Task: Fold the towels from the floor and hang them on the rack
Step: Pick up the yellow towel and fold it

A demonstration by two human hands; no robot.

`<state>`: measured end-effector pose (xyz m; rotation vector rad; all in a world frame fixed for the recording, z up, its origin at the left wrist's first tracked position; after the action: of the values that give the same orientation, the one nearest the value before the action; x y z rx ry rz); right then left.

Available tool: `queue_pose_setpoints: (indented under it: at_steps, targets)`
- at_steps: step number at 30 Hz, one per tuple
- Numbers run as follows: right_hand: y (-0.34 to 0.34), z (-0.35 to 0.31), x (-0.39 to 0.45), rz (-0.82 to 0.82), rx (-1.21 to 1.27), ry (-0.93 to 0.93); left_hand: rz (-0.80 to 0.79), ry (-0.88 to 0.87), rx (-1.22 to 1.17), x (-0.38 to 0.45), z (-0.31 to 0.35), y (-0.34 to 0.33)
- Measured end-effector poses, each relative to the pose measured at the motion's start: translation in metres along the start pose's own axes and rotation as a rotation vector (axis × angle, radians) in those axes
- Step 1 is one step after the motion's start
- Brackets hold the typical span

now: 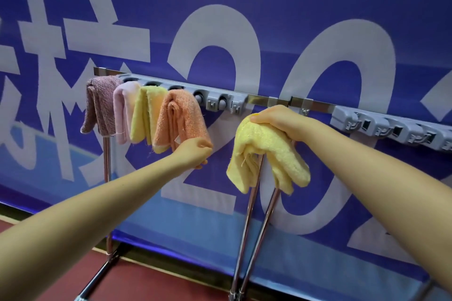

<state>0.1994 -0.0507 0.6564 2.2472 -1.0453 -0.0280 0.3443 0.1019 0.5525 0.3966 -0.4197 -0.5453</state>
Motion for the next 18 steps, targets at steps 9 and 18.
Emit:
queue_pose_setpoints:
  at_steps: [9,18]
  targets:
    - [-0.033,-0.032,0.031,0.071,-0.054,0.076,0.144,0.030,-0.276,0.034,0.025,0.006]
    - [-0.081,-0.073,0.069,0.094,0.143,-0.011,0.140,0.232,-0.590,0.062,-0.001,0.020]
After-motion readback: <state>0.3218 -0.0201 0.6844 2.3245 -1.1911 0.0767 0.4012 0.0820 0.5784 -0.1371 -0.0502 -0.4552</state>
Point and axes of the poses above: each hand's wrist, its own x-axis towards the middle knuckle, its own y-axis out of the back of the hand, z = x × y, the point moved 6 cm from there along x, towards the middle knuckle, and after that the axes turned 13 degrees about z, right-handed, at the moved point
